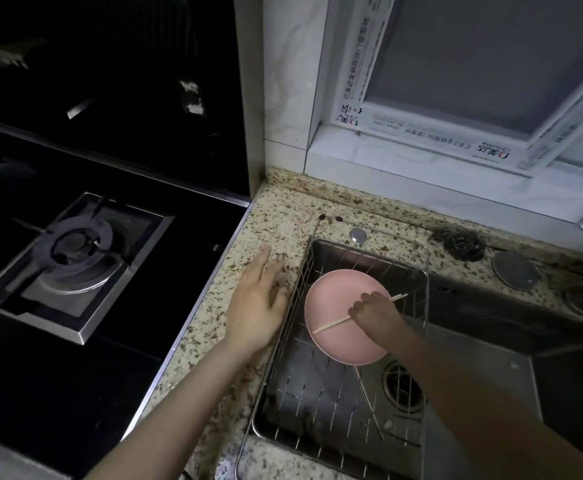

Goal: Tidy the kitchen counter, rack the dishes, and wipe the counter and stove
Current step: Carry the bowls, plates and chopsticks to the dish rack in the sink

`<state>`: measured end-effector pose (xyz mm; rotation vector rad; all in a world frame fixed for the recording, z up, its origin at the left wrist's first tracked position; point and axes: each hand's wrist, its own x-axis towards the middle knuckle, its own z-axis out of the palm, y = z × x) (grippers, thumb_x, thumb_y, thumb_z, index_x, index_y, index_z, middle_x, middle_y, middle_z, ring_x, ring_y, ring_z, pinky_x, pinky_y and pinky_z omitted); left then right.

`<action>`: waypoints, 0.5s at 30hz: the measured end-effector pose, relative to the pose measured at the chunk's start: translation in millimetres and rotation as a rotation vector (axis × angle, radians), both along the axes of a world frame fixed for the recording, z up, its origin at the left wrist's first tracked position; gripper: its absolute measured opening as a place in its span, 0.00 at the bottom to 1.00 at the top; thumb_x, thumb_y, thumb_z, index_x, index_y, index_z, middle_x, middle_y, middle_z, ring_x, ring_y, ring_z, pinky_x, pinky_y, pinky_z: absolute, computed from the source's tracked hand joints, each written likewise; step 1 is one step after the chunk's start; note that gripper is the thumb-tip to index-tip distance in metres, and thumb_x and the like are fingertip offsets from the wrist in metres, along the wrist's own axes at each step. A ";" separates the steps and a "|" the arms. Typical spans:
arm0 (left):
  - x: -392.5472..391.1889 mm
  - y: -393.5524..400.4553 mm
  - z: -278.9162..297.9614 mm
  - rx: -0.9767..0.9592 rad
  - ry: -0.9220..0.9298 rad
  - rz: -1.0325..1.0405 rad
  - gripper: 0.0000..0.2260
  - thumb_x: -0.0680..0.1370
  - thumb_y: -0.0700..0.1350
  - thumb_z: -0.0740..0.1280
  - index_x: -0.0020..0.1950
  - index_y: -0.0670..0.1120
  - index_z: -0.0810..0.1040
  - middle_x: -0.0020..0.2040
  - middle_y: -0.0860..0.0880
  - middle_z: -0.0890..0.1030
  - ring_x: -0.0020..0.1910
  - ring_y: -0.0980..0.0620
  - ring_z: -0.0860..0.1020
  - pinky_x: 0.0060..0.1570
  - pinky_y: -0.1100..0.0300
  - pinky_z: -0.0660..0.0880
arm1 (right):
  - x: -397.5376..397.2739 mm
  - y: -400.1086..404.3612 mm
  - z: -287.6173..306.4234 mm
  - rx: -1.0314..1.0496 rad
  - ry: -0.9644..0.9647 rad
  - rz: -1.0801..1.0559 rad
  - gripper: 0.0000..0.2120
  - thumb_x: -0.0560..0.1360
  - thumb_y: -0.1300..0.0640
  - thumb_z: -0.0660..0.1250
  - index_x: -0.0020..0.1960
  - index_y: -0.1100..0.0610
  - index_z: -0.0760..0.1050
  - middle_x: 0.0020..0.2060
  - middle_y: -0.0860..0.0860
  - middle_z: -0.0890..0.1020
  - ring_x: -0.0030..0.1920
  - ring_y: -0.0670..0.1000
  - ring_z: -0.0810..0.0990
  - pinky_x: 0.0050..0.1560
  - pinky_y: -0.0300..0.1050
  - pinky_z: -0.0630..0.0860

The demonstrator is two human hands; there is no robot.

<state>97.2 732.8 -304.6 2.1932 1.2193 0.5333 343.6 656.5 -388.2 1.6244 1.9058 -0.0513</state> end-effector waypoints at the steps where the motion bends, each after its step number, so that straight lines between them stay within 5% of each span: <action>1: 2.9 -0.8 -2.1 -0.008 -0.010 -0.007 0.23 0.78 0.45 0.63 0.74 0.50 0.64 0.78 0.54 0.53 0.76 0.55 0.51 0.71 0.63 0.45 | -1.6 -0.5 -4.0 0.001 -0.009 -0.008 0.13 0.75 0.66 0.61 0.59 0.60 0.73 0.54 0.57 0.79 0.58 0.59 0.74 0.58 0.53 0.71; 8: 23.3 -4.1 -14.4 -0.054 -0.023 -0.052 0.24 0.78 0.46 0.64 0.74 0.50 0.64 0.78 0.54 0.53 0.76 0.54 0.52 0.72 0.60 0.50 | -11.2 -15.3 -11.7 0.023 0.154 -0.228 0.18 0.77 0.57 0.59 0.66 0.59 0.68 0.65 0.58 0.71 0.67 0.59 0.67 0.67 0.53 0.64; 15: 63.7 -25.6 -0.4 -0.110 -0.015 -0.118 0.24 0.78 0.46 0.63 0.74 0.48 0.64 0.78 0.52 0.54 0.76 0.51 0.54 0.70 0.62 0.50 | -11.4 -42.7 34.3 0.225 0.550 -0.524 0.22 0.77 0.53 0.59 0.70 0.55 0.67 0.67 0.53 0.72 0.68 0.54 0.68 0.67 0.46 0.65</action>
